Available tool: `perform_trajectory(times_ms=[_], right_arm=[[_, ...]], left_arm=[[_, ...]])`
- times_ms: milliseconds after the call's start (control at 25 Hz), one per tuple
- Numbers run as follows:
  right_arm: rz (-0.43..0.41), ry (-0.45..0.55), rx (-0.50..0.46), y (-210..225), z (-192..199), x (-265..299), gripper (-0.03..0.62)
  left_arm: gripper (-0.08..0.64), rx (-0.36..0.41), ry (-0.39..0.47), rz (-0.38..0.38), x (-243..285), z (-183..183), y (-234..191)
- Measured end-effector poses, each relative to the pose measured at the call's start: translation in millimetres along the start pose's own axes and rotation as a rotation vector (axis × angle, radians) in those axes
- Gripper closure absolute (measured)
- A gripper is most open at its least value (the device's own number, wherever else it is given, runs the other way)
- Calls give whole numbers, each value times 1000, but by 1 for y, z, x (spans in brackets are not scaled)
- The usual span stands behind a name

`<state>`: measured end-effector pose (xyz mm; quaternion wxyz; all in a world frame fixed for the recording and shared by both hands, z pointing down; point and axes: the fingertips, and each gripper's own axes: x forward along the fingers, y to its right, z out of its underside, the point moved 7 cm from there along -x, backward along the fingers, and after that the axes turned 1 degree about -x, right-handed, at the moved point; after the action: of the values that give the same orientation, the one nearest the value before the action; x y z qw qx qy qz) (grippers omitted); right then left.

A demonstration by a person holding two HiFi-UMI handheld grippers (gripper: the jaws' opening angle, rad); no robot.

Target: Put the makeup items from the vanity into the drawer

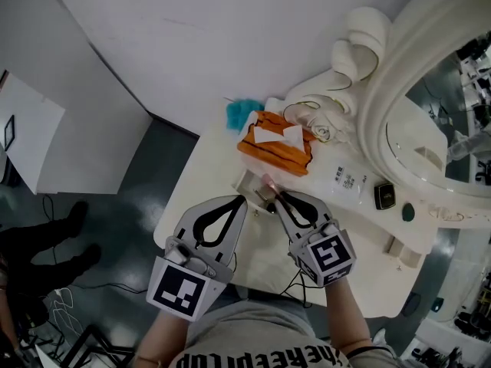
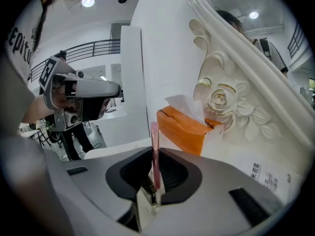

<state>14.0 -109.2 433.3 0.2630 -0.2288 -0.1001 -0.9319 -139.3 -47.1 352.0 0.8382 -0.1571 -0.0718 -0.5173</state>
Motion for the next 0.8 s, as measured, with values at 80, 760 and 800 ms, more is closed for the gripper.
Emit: perform_trajectory(times_ms=[80,760,800], right_arm=[[0,-1,10,2,1,0,520],[-3,-9,36,8,0,0,521],[-5,-5,39,8,0,-2,523]], left_arm=[[545,0,0,0,1,0,0],[545,5,-3,10,9,-3,-1],[545,7,-2,14,10,-4,-1]])
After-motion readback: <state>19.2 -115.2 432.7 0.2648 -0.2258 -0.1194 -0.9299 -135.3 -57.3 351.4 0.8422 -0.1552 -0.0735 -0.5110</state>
